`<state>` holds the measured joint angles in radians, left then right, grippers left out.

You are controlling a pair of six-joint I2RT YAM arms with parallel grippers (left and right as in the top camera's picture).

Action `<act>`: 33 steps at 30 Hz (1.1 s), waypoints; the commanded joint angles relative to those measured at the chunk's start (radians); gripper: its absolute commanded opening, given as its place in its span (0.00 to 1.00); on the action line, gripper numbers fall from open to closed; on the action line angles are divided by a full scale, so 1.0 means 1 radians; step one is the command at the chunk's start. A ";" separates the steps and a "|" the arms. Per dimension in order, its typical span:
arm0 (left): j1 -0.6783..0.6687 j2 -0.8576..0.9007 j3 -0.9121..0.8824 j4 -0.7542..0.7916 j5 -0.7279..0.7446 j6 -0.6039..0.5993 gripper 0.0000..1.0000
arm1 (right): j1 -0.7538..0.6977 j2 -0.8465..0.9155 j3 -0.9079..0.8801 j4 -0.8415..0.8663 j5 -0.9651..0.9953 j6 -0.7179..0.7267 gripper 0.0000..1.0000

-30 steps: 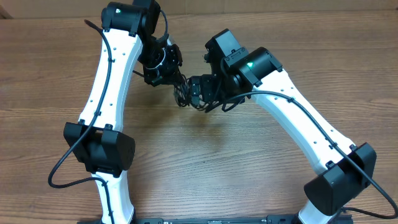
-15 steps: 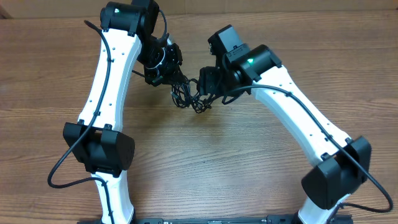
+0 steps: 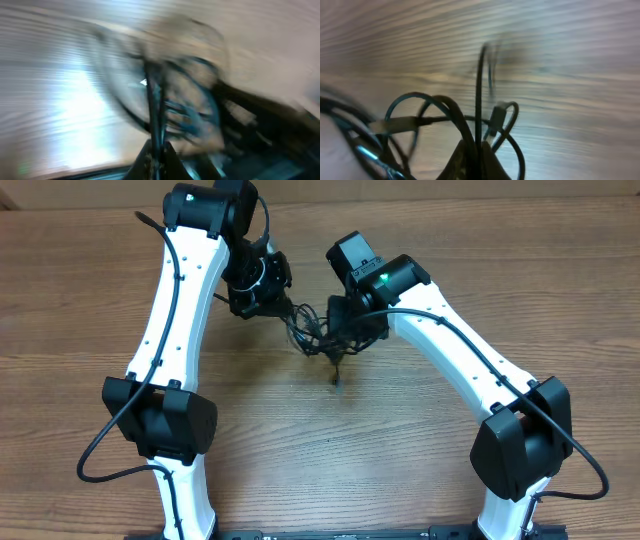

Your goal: Untangle cables

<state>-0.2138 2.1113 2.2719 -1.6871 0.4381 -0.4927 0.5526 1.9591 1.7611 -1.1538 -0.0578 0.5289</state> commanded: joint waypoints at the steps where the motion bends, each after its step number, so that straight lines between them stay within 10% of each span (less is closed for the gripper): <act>1: 0.018 -0.023 0.007 -0.003 -0.483 -0.201 0.04 | -0.013 0.000 -0.007 -0.054 0.230 0.096 0.03; 21: 0.052 -0.022 -0.134 -0.003 -0.687 -0.245 0.07 | -0.039 0.000 -0.008 -0.103 0.274 0.135 0.04; 22: 0.060 -0.022 -0.135 -0.003 -0.693 -0.249 0.08 | -0.042 0.000 -0.008 -0.115 0.307 0.151 0.07; 24: 0.076 -0.022 -0.137 -0.003 -0.655 -0.240 0.20 | -0.050 0.000 -0.008 -0.119 0.310 0.155 0.46; 33: 0.080 -0.022 -0.137 0.029 -0.345 -0.019 0.27 | -0.050 0.000 -0.008 -0.014 -0.079 -0.080 0.68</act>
<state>-0.1234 2.1113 2.1441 -1.6680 -0.0708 -0.6273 0.4988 1.9591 1.7603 -1.1904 0.0597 0.5793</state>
